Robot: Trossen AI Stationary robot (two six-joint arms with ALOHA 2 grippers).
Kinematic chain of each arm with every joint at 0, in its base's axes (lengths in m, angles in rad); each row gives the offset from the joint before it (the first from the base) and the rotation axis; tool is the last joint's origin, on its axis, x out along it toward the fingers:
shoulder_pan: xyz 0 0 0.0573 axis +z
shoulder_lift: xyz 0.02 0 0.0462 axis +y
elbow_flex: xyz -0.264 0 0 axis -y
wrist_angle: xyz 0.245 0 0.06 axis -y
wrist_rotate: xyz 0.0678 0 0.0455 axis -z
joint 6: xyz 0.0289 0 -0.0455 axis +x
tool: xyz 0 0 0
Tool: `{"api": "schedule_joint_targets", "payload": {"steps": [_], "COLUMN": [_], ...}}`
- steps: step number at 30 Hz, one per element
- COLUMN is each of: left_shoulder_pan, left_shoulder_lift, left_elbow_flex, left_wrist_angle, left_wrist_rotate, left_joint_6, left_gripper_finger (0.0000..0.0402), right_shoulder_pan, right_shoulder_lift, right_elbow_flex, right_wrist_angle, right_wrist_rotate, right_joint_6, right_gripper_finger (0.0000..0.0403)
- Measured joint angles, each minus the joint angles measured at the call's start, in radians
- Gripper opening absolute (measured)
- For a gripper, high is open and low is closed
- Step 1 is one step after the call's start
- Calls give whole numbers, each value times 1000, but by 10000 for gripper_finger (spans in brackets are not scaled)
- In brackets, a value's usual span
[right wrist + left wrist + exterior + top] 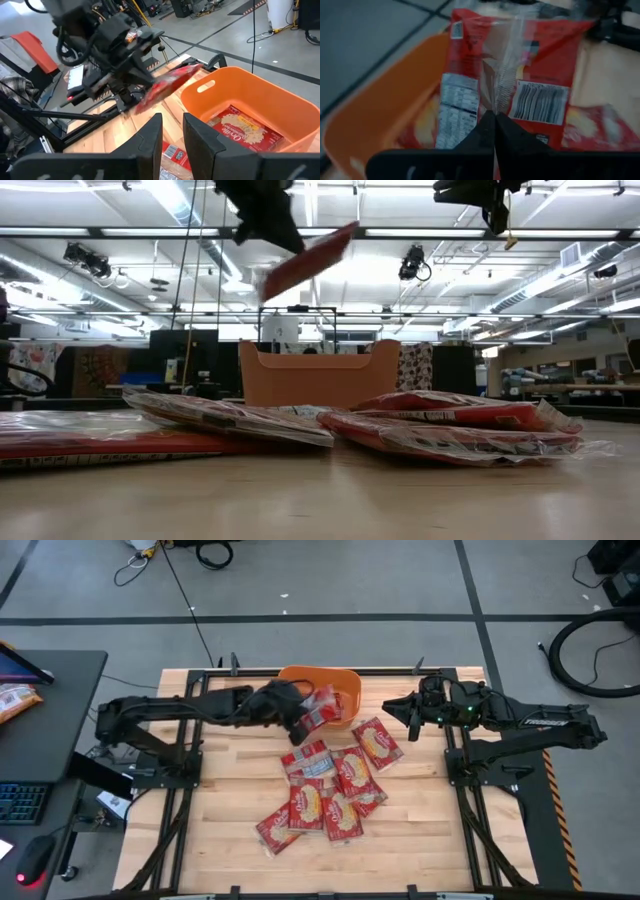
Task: Sort popcorn bags into baskets
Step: Put the popcorn bag into the orange bin
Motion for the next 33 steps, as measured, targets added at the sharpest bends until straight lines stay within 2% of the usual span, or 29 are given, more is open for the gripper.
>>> {"api": "schedule_joint_targets", "payload": {"steps": [9, 16, 19, 26, 29, 33], "left_shoulder_pan": [127, 229, 241, 210, 194, 173], "left_shoulder_lift": [157, 295, 319, 293, 266, 226], "left_elbow_flex": [0, -1, -1, 3, 26, 59], "left_wrist_angle": [177, 225, 217, 190, 150, 112], "left_wrist_rotate": [-18, -36, -40, -23, 79, 381], "left_joint_6": [244, 278, 269, 233, 190, 153], "left_gripper_finger": [6, 16, 43, 133, 156, 160], "right_shoulder_pan": [1, 1, 1, 1, 1, 1], "right_shoulder_lift": [8, 8, 8, 8, 8, 8], "right_elbow_flex": [0, 0, 0, 0, 0, 0], "right_wrist_angle": [14, 52, 51, 51, 51, 52], "right_wrist_rotate": [0, 0, 0, 0, 1, 1], "right_joint_6": [49, 102, 112, 111, 111, 111], "right_gripper_finger": [82, 82, 82, 82, 82, 82]}}
